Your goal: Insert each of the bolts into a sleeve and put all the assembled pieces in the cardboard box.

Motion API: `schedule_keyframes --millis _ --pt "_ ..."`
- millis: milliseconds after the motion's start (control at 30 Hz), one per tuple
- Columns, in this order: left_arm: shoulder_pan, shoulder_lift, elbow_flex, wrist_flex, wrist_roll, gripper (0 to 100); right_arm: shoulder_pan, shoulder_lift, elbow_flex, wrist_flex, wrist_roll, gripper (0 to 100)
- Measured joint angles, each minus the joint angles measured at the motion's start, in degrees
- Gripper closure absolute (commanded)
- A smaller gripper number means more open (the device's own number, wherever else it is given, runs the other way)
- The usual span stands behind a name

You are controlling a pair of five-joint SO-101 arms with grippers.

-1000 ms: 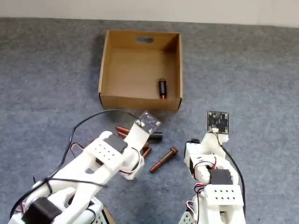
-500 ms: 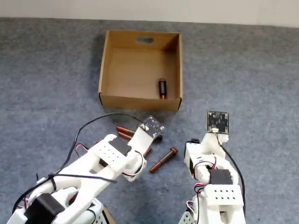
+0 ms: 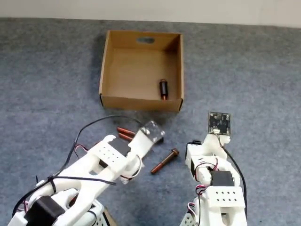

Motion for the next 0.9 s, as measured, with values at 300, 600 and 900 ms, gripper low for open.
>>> schedule_keyframes --millis 300,600,900 --pt "-9.93 0.00 0.00 8.09 -31.91 99 0.00 0.00 0.00 0.00 0.00 99.1" --pt "-28.48 0.00 -2.46 8.70 -62.77 99 0.00 0.00 0.00 0.00 0.00 99.1" --pt "-34.20 0.00 -8.79 4.13 -66.90 96 0.00 0.00 0.00 0.00 0.00 99.1"
